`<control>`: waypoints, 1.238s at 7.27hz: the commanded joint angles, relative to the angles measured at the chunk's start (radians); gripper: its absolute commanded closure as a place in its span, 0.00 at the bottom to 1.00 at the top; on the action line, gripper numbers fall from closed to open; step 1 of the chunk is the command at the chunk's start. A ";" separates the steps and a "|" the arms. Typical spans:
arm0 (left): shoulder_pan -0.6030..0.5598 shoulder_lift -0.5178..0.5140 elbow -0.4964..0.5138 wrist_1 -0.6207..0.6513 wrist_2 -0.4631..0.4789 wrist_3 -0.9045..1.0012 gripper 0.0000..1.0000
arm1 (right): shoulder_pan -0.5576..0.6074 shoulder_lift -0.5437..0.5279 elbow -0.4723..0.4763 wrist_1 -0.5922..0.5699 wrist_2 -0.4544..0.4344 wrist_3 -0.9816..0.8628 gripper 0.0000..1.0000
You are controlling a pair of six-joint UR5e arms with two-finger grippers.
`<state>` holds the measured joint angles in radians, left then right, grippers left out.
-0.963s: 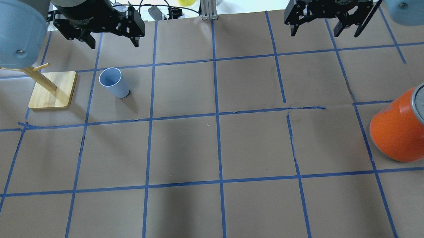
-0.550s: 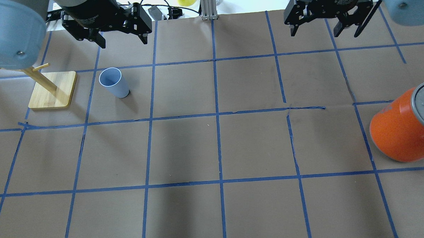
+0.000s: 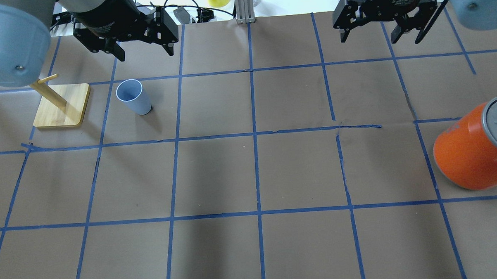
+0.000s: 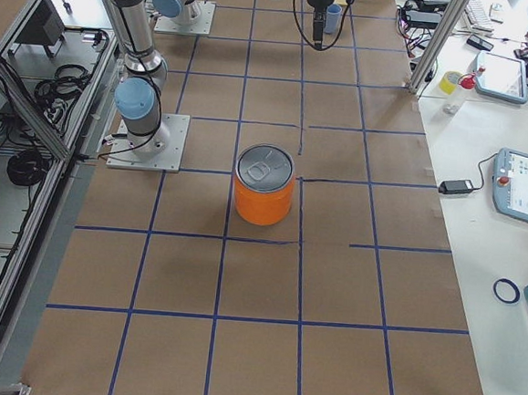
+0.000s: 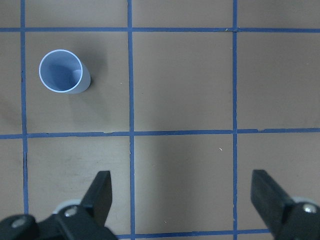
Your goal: Flip cup
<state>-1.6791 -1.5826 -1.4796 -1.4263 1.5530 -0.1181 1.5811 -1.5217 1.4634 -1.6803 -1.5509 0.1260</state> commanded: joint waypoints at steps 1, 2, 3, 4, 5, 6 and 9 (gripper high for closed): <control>0.006 0.006 -0.019 -0.007 0.005 0.005 0.00 | -0.001 -0.005 0.000 0.007 -0.003 -0.002 0.00; 0.004 0.012 -0.028 -0.008 0.007 0.008 0.00 | -0.001 -0.003 0.000 0.001 -0.001 -0.003 0.00; 0.002 0.018 -0.039 -0.008 0.007 0.008 0.00 | 0.000 -0.003 0.000 0.001 0.005 -0.002 0.00; 0.004 0.021 -0.039 -0.013 0.007 0.008 0.00 | 0.000 -0.003 0.000 0.002 0.002 -0.002 0.00; 0.004 0.021 -0.039 -0.011 0.006 0.009 0.00 | 0.000 -0.002 0.000 0.001 0.000 -0.002 0.00; 0.002 0.021 -0.039 -0.011 0.007 0.008 0.00 | 0.000 -0.002 0.000 0.001 0.000 -0.003 0.00; 0.005 0.018 -0.061 -0.013 0.007 0.003 0.00 | 0.000 0.000 0.000 0.001 0.003 -0.002 0.00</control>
<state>-1.6745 -1.5661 -1.5334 -1.4413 1.5584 -0.1137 1.5815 -1.5223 1.4634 -1.6797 -1.5485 0.1231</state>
